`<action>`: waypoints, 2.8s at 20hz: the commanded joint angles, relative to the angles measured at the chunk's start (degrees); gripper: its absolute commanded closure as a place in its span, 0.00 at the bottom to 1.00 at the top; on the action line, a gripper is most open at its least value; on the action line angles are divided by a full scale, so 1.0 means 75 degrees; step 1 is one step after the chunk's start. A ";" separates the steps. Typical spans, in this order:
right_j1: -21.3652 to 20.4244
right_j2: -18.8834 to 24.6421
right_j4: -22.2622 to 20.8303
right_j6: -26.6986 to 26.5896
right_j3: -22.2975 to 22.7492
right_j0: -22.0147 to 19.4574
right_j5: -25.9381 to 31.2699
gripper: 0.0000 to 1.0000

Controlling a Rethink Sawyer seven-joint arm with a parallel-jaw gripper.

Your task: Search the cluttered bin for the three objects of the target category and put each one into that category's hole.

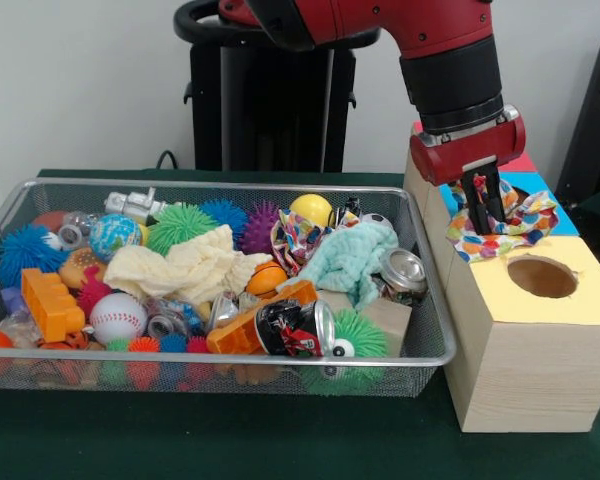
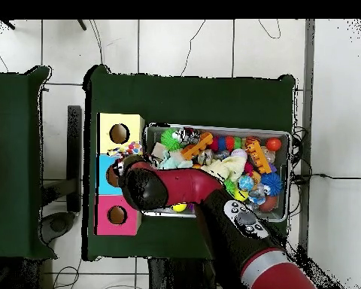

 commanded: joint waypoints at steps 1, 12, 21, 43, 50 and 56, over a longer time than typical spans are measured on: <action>0.0737 -0.0600 0.0326 0.2044 -0.0388 -0.0196 -0.1712 1.00; 0.0620 -0.0654 0.0454 0.1851 -0.0258 -0.0235 -0.1703 1.00; 0.0516 -0.0955 0.0676 0.1976 -0.0394 0.0119 -0.1878 1.00; 0.0551 -0.2585 0.2407 0.1795 -0.1534 0.1813 -0.1575 1.00; 0.0387 -0.2412 0.2529 0.1897 -0.1493 0.1709 -0.1853 1.00; 0.0331 -0.2860 0.2937 0.1745 -0.1911 0.2087 -0.1047 1.00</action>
